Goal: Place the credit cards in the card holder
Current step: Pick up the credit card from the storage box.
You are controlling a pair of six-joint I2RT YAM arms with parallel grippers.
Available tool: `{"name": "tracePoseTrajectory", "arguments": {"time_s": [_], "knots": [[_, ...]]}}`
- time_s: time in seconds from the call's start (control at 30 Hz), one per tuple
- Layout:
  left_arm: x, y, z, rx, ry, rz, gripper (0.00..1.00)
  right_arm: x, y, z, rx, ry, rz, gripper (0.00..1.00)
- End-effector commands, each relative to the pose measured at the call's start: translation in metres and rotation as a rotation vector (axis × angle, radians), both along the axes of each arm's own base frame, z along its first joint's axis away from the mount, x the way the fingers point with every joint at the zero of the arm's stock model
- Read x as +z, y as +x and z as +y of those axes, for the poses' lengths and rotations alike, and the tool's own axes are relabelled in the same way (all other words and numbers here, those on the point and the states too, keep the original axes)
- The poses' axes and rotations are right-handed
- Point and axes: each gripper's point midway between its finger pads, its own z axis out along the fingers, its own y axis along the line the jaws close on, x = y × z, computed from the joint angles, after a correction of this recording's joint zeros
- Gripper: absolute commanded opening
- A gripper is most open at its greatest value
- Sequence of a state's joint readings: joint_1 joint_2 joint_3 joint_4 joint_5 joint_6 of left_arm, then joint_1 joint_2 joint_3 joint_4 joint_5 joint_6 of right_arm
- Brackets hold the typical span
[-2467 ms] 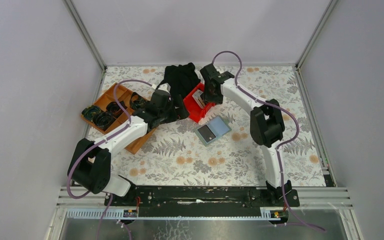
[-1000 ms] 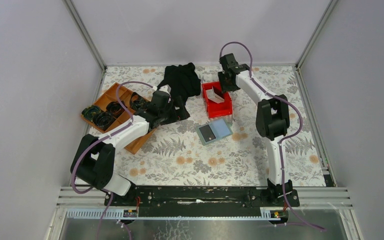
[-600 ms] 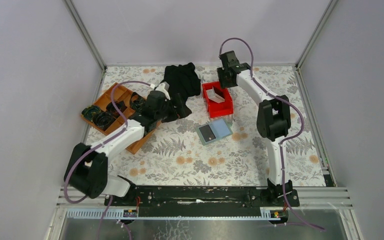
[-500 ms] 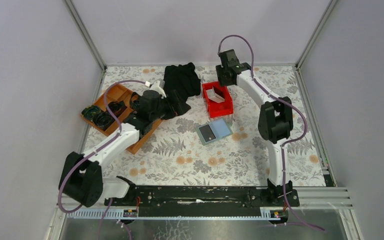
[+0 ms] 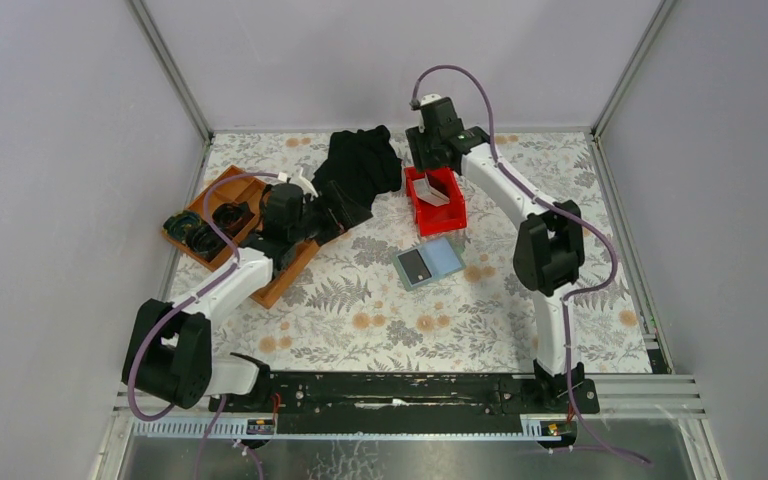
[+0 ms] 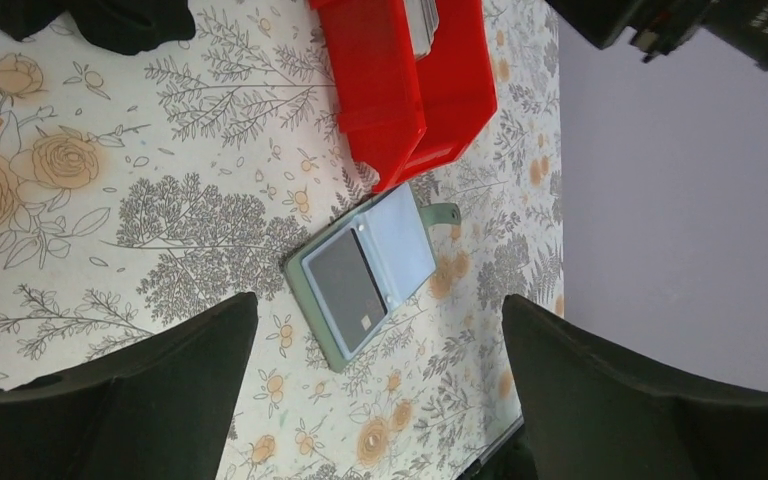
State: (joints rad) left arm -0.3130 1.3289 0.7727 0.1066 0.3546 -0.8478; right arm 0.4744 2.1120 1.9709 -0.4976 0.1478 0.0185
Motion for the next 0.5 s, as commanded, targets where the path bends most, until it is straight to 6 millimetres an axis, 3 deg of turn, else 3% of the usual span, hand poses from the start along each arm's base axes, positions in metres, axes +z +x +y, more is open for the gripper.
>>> {"name": "tracePoseTrajectory", "arguments": {"time_s": [0.0,0.23,0.47], "knots": [[-0.001,0.002,0.004,-0.008,0.055,-0.021,1.0,-0.015,-0.002,0.014,0.023,0.007,0.058,0.59],[-0.016,-0.001,0.008,-0.001,0.162,0.007,1.0,-0.034,0.003,0.019,0.012,0.002,0.097,0.59],[-0.015,-0.002,0.003,-0.019,0.198,-0.007,1.0,-0.053,0.006,0.016,-0.003,-0.003,0.137,0.6]]}}
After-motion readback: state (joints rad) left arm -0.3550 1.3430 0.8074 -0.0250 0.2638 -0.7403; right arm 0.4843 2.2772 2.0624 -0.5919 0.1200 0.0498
